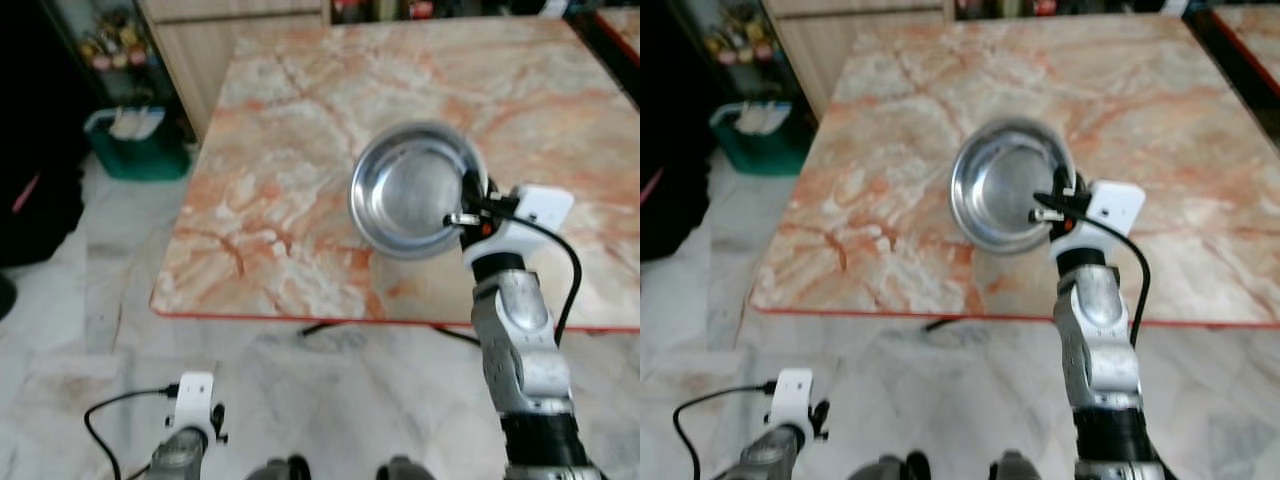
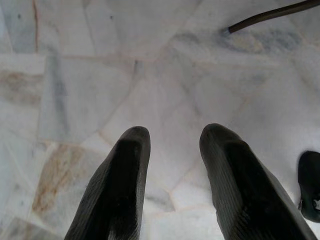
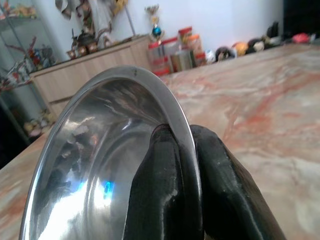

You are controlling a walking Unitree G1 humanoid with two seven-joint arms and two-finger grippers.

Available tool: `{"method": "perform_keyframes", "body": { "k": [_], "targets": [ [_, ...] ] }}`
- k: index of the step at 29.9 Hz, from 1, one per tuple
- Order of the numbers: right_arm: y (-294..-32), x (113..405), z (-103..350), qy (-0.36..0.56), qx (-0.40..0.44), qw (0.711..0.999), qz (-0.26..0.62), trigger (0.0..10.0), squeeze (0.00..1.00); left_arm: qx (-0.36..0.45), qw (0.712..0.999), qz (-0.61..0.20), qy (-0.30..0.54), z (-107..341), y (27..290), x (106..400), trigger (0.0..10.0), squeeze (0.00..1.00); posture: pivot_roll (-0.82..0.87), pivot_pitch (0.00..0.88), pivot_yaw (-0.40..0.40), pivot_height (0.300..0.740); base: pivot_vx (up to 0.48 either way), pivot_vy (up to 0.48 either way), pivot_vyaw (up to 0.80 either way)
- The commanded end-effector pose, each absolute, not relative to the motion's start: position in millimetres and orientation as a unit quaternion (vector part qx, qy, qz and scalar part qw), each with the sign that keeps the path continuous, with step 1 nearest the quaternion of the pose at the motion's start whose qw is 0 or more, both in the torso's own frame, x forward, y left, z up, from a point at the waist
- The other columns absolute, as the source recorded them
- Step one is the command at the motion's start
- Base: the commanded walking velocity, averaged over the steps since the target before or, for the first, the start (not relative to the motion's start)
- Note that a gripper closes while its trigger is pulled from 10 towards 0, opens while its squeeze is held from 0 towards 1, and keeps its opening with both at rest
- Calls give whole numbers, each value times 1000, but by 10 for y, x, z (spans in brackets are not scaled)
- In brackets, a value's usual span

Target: Setting the table

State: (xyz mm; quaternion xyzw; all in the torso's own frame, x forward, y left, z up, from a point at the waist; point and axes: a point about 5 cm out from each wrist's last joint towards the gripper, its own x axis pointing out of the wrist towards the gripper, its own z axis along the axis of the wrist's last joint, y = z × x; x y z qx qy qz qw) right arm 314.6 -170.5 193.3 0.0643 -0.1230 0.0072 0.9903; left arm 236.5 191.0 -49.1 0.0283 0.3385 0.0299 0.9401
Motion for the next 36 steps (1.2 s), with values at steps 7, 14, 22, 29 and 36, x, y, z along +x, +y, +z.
{"method": "perform_keyframes", "body": {
  "k": [7, 14, 22, 29, 36],
  "targets": [
    [-1627, 2970, 2071, -112, 150, 982, -15, 10000, 0, 27, 932, 39, 359, -567, 1968, 2244, 10000, 0, -104, 202, 77, 740, 0, 0, 0],
    [-1562, 2882, 2152, -82, 226, 970, -27, 10000, 0, 28, 932, 36, 358, -561, 1989, 2248, 10000, 0, -114, 188, 79, 740, 0, 0, 0],
    [-2026, 2928, 1936, -11, 198, 969, -150, 10000, 0, 28, 931, 36, 362, -577, 1980, 2225, 10000, 0, -113, 180, 75, 740, 0, 0, 0],
    [-2006, 2904, 1846, 13, 219, 964, -153, 10000, 0, 27, 931, 37, 362, -579, 1975, 2223, 10000, 0, -106, 193, 76, 740, 0, 0, 0],
    [-1991, 2887, 1727, 33, 241, 956, -161, 10000, 0, 26, 930, 37, 364, -573, 1979, 2237, 10000, 0, -103, 198, 78, 740, 0, 0, 0]
  ]
}}
